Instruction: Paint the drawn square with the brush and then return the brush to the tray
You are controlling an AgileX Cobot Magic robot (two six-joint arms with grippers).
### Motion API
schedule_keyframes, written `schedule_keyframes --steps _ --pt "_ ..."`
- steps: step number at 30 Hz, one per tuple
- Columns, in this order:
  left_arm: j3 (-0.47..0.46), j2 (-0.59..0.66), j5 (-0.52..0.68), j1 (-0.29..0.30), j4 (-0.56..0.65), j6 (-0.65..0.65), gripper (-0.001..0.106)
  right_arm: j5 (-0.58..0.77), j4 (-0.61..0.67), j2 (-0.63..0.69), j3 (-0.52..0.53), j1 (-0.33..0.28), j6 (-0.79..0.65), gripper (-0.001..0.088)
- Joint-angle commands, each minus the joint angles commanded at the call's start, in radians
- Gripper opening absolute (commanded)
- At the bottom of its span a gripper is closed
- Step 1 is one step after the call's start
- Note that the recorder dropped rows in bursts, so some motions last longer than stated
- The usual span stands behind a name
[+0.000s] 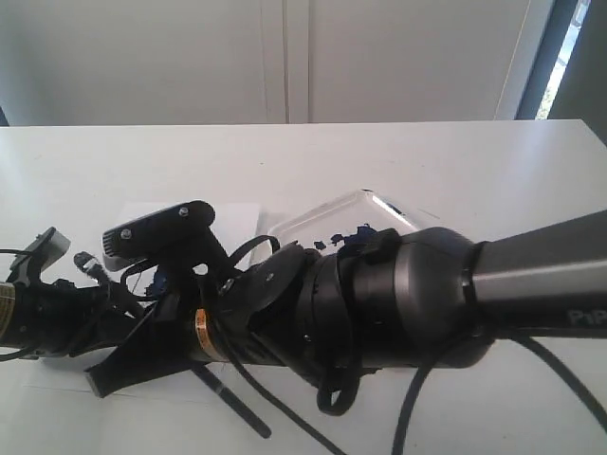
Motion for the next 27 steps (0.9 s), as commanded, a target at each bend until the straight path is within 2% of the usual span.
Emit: schedule_keyframes --steps 1,3,4,5,6,7,8,13,18,23,27 --pt "0.000 0.000 0.000 0.000 0.000 0.000 0.000 0.010 0.011 0.000 0.012 -0.006 -0.022 0.0000" --pt "0.000 0.000 -0.002 0.000 0.000 0.000 0.000 0.088 0.237 0.000 0.039 -0.018 -0.219 0.0000" --pt "0.000 0.000 -0.002 0.000 0.000 -0.002 0.000 0.236 0.562 0.000 0.044 -0.018 -0.521 0.0000" --pt "0.000 0.000 -0.002 0.000 0.000 -0.002 0.000 0.331 0.748 0.000 0.031 -0.018 -0.744 0.0000" --pt "0.000 0.000 -0.002 0.000 0.000 -0.002 0.000 0.415 0.903 0.005 0.011 -0.018 -0.962 0.0000" --pt "0.000 0.000 0.000 0.000 -0.002 -0.002 0.000 0.468 0.985 0.009 -0.008 -0.018 -1.124 0.0000" --pt "0.000 0.000 0.000 0.000 -0.002 -0.002 0.000 0.498 1.039 0.009 -0.021 -0.023 -1.196 0.0000" --pt "0.000 0.000 -0.002 0.000 0.008 -0.002 0.000 0.393 1.063 -0.013 -0.054 -0.025 -1.202 0.0000" --pt "0.000 0.000 -0.004 0.000 0.012 -0.002 0.000 0.508 1.091 0.001 -0.119 -0.025 -1.260 0.0000" --pt "0.000 0.000 -0.002 0.000 0.010 -0.002 0.000 0.465 1.198 0.001 -0.166 -0.025 -1.394 0.0000" --pt "0.000 0.000 -0.002 0.000 0.008 -0.002 0.000 0.510 1.233 0.030 -0.215 -0.025 -1.448 0.0000"
